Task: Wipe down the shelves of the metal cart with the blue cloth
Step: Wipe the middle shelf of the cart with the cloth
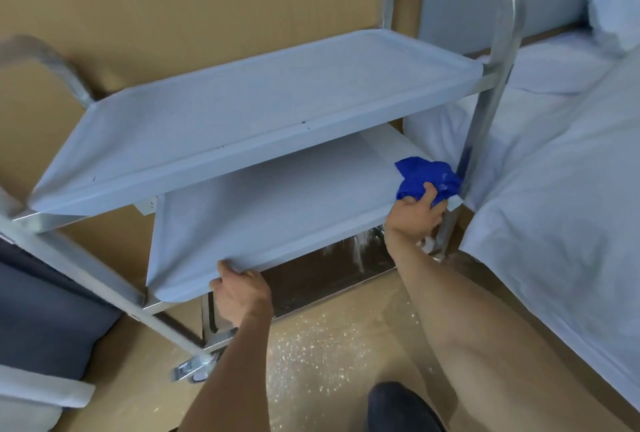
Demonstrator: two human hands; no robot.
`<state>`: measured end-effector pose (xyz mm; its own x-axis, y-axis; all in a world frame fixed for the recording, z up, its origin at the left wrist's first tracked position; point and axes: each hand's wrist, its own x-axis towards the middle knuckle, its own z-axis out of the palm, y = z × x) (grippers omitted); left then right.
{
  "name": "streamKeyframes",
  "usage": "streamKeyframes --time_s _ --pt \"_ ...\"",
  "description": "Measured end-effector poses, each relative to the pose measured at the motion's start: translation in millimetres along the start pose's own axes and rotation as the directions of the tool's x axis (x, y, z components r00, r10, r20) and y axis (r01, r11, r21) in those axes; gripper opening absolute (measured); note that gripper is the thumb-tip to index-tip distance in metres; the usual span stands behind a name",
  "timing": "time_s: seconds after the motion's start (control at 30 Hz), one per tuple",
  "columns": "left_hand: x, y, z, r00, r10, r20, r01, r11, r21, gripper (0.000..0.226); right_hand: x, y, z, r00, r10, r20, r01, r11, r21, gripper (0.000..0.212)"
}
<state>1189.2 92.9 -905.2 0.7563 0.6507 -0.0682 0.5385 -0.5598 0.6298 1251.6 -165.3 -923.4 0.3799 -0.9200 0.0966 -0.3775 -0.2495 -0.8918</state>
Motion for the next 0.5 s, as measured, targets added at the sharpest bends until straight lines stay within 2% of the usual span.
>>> streamKeyframes --time_s 0.07,0.17,0.23,0.3,0.4,0.5 --pt "4.3 6.5 -13.9 0.994 -0.046 0.095 0.047 0.999 -0.002 0.035 -46.4 -7.6 -2.0 0.994 -0.055 0.096 0.056 0.998 -0.015 0.043" --pt "4.0 5.6 -42.2 0.981 -0.014 0.194 0.011 1.0 0.019 0.036 -137.5 -21.4 -4.6 0.942 -0.132 0.309 0.144 0.99 -0.015 0.04" --pt "-2.2 -8.2 -66.3 0.99 0.016 0.14 -0.016 1.0 -0.001 0.035 -180.4 -34.3 -13.0 0.873 -0.159 0.46 0.157 0.987 0.042 0.035" --pt "-6.4 -28.0 -91.6 0.998 -0.024 0.059 0.027 0.998 -0.049 0.034 -202.3 -46.2 -24.7 0.809 -0.162 0.565 0.115 0.986 0.118 0.028" --pt "-2.6 -43.8 -123.3 0.996 -0.076 -0.055 0.069 0.989 -0.128 0.036 -223.4 -61.8 -40.8 0.759 -0.318 0.567 0.209 0.945 0.251 0.023" --pt "2.6 -43.7 -156.0 0.993 -0.095 -0.076 0.082 0.983 -0.163 0.041 -249.2 -92.2 -59.4 0.726 -0.491 0.482 0.324 0.862 0.389 0.023"
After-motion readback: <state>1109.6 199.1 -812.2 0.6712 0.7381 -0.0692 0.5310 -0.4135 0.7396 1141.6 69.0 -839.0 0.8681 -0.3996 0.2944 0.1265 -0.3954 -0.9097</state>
